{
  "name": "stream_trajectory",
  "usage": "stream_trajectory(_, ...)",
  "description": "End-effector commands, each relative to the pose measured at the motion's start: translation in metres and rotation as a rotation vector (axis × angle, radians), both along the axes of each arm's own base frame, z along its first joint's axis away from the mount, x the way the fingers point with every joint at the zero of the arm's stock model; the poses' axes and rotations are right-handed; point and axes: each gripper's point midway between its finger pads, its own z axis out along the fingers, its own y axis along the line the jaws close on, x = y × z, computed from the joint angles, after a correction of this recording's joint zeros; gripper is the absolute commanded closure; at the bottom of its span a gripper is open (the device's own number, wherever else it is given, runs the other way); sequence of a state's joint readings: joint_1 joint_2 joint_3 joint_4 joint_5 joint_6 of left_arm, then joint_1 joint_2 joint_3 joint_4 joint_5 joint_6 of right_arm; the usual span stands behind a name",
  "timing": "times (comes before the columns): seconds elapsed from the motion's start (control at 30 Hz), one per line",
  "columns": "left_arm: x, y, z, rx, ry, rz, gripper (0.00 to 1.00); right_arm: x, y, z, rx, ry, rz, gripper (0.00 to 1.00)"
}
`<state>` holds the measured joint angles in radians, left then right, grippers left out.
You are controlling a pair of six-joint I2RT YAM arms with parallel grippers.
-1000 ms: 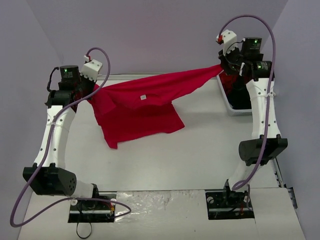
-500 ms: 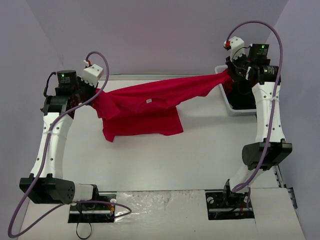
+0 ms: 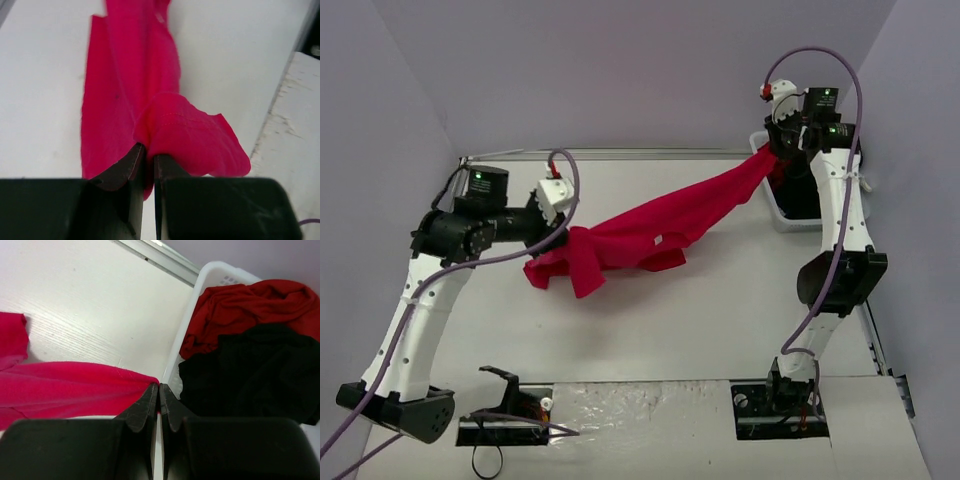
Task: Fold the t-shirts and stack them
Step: Flatten out the tshirt
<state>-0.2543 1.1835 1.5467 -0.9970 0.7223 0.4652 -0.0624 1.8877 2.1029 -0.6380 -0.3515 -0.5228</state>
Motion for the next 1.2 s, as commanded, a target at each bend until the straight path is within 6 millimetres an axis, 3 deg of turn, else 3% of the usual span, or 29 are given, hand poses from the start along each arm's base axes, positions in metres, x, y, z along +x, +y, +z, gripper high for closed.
stream_trajectory(0.0, -0.036, -0.043, 0.016, -0.074, 0.0, -0.173, 0.98, 0.02, -0.004, 0.002, 0.003, -0.025, -0.048, 1.0)
stream_trajectory(0.17, -0.029, -0.09, 0.017, -0.165, 0.149, -0.266, 0.98, 0.03, 0.0, -0.023, -0.018, 0.014, -0.064, 1.0)
stream_trajectory(0.3, -0.035, -0.14, 0.015, -0.114, 0.082, -0.374, 0.98, 0.033, 0.01, -0.045, -0.036, 0.049, -0.061, 1.0)
stream_trajectory(0.4, -0.016, -0.175, 0.011, -0.106, 0.044, -0.368, 0.98, 0.035, 0.03, -0.057, -0.055, 0.071, -0.037, 1.0)
stream_trajectory(0.5, -0.008, -0.225, -0.018, -0.099, 0.114, -0.405, 0.98, 0.037, 0.042, -0.07, -0.085, 0.094, -0.03, 1.0)
stream_trajectory(0.53, -0.018, -0.245, -0.01, -0.115, 0.091, -0.448, 0.98, 0.037, 0.044, -0.075, -0.096, 0.103, -0.024, 1.0)
stream_trajectory(0.6, -0.024, -0.273, -0.021, -0.114, 0.111, -0.475, 0.98, 0.037, 0.047, -0.082, -0.111, 0.117, -0.024, 1.0)
stream_trajectory(0.63, -0.042, -0.289, -0.016, -0.124, 0.104, -0.523, 0.98, 0.037, 0.052, -0.087, -0.114, 0.126, -0.016, 1.0)
stream_trajectory(0.67, -0.048, -0.297, -0.017, -0.126, 0.103, -0.541, 0.65, 0.036, 0.054, -0.089, -0.116, 0.131, -0.013, 1.0)
stream_trajectory(0.7, -0.056, -0.304, -0.024, -0.112, 0.118, -0.565, 0.48, 0.035, 0.055, -0.094, -0.121, 0.141, -0.011, 1.0)
stream_trajectory(0.8, -0.066, -0.306, -0.024, -0.094, 0.08, -0.583, 0.38, 0.032, 0.059, -0.101, -0.13, 0.159, 0.003, 1.0)
stream_trajectory(0.87, -0.059, -0.293, -0.037, -0.049, 0.058, -0.564, 0.35, 0.03, 0.06, -0.102, -0.132, 0.163, 0.014, 1.0)
stream_trajectory(0.93, -0.053, -0.273, -0.036, -0.021, 0.029, -0.533, 0.33, 0.028, 0.061, -0.104, -0.13, 0.168, 0.018, 1.0)
stream_trajectory(0.97, -0.042, -0.258, -0.051, 0.009, 0.053, -0.499, 0.33, 0.028, 0.061, -0.105, -0.127, 0.168, 0.02, 1.0)
stream_trajectory(1.0, -0.037, -0.243, -0.047, 0.01, 0.044, -0.469, 0.33, 0.028, 0.062, -0.105, -0.124, 0.17, 0.023, 1.0)
stream_trajectory(1.03, -0.031, -0.229, -0.063, 0.038, 0.072, -0.434, 0.33, 0.027, 0.063, -0.106, -0.119, 0.173, 0.025, 1.0)
stream_trajectory(1.07, -0.017, -0.22, -0.054, 0.021, 0.047, -0.394, 0.33, 0.026, 0.063, -0.107, -0.117, 0.175, 0.027, 1.0)
stream_trajectory(1.1, 0.007, -0.195, -0.062, 0.021, 0.043, -0.306, 0.33, 0.026, 0.064, -0.107, -0.115, 0.175, 0.027, 1.0)
stream_trajectory(1.17, 0.033, -0.167, -0.074, 0.018, 0.043, -0.218, 0.33, 0.026, 0.065, -0.11, -0.111, 0.182, 0.03, 1.0)
